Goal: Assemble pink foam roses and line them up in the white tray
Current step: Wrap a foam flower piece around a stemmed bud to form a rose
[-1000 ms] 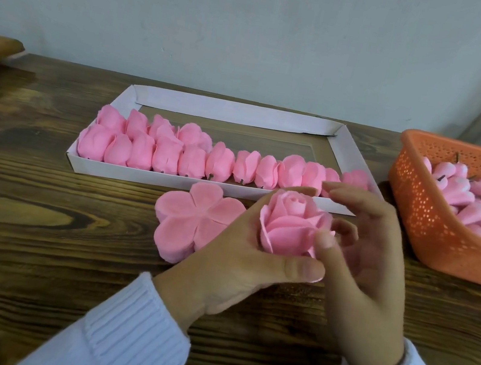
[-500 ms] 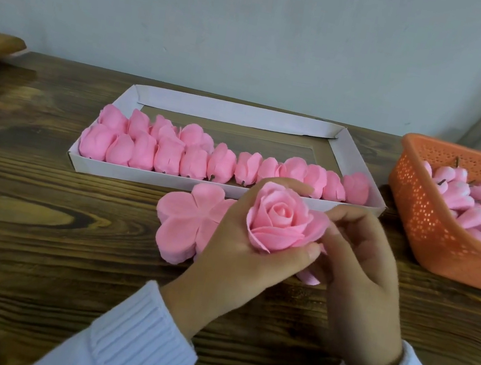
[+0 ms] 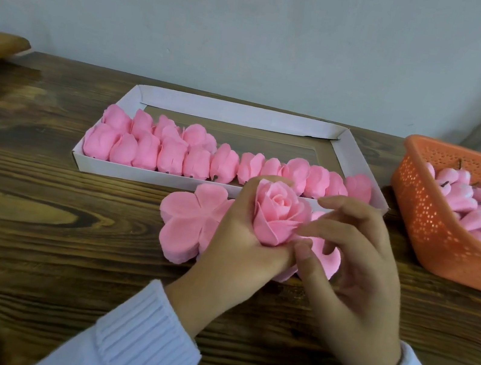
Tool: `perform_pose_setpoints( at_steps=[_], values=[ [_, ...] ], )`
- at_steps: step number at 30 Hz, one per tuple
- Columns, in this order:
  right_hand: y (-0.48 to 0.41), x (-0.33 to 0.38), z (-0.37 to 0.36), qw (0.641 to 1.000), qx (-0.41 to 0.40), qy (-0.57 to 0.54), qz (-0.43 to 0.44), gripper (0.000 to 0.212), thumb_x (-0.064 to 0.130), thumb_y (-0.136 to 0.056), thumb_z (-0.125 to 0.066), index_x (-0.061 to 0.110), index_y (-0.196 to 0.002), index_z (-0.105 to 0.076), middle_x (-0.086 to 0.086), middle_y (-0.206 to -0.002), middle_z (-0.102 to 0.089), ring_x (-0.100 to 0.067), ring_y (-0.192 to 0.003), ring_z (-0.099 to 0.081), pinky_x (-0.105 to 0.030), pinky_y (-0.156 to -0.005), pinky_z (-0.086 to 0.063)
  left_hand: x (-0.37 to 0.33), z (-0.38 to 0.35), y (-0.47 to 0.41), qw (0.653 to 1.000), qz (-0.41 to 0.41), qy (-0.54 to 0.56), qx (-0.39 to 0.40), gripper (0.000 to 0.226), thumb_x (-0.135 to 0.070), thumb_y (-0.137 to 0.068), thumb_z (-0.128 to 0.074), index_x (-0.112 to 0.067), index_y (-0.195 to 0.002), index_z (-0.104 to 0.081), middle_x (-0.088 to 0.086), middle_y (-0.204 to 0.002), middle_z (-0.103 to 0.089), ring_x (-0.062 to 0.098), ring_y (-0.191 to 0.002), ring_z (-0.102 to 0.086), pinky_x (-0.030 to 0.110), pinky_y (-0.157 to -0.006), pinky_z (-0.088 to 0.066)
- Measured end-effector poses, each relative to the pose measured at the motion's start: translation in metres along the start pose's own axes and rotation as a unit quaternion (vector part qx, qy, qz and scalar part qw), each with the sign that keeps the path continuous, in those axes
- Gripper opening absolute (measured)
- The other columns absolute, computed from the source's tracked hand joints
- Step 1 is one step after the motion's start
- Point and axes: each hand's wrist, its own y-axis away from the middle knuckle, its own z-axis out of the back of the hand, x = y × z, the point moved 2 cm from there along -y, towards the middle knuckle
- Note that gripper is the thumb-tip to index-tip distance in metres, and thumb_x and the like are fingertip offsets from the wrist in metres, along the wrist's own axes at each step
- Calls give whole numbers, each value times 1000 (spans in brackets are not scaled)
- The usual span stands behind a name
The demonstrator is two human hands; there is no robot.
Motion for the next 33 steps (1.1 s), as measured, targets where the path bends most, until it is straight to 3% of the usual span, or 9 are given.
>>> perform_pose_setpoints(
  at_steps=[5, 9, 12, 15, 17, 21, 27, 33],
  values=[
    [0, 0, 0, 1000, -4, 0, -9, 13, 12, -85, -58, 18, -94, -65, -7, -113, -54, -20, -92, -57, -27, -82, -43, 0, 0, 0, 1000, -14, -8, 15, 49, -15, -61, -75, -30, -102, -53, -12, -81, -63, 1, -71, -63, 19, -59, -52],
    [0, 1, 0, 1000, -11, -4, 2, 19, 11, -85, -58, 24, -98, -60, -6, -114, -54, -13, -88, -55, -26, -82, -43, 3, 0, 0, 1000, -10, -3, 17, 46, -28, -56, -72, -36, -99, -56, -12, -80, -65, 4, -73, -65, 23, -59, -53],
    [1, 1, -1, 1000, -2, -5, 3, 19, 11, -85, -59, 25, -98, -61, -8, -113, -54, -11, -88, -54, -25, -82, -43, 5, 1, -1, 1000, -5, -6, 15, 48, -24, -57, -73, -36, -100, -55, -11, -80, -65, 7, -74, -66, 27, -60, -55],
    [2, -1, -1, 1000, 5, -15, -8, 9, 12, -83, -60, 15, -90, -64, -9, -113, -54, -9, -92, -56, -24, -82, -43, 6, 2, -1, 1000, -7, -16, 14, 48, -11, -64, -73, -36, -100, -54, -11, -81, -65, 6, -75, -65, 27, -61, -55],
    [2, -2, -1, 999, 16, -20, -19, 7, 15, -83, -59, 12, -89, -63, -9, -114, -54, -6, -96, -55, -21, -83, -42, 5, 1, -1, 1000, -1, -15, 21, 50, -8, -64, -73, -36, -101, -54, -11, -83, -65, 9, -78, -66, 35, -62, -58],
    [1, -3, -3, 999, 40, -15, -34, 10, 22, -84, -58, 21, -93, -61, -9, -115, -55, -7, -113, -51, -21, -87, -41, 4, -1, 1, 1000, 4, -6, 30, 53, -3, -64, -72, -28, -105, -51, -9, -85, -66, 15, -81, -67, 47, -68, -58],
    [3, -2, -1, 999, 0, 24, -29, 3, 27, -82, -63, 27, -85, -63, 0, -111, -56, -21, -109, -55, -36, -85, -46, 3, 2, 0, 1000, -2, -28, 3, 58, -10, -61, -75, -39, -105, -52, 2, -91, -65, 17, -80, -67, 39, -58, -58],
    [2, 0, -1, 1000, 12, 19, -14, 6, 21, -85, -60, 21, -88, -65, 2, -87, -60, -8, -89, -56, -17, -79, -40, 5, 2, -2, 999, -34, -12, -7, 65, -16, -53, -76, -37, -109, -52, -14, -88, -64, 8, -82, -66, 27, -62, -55]
  ],
)
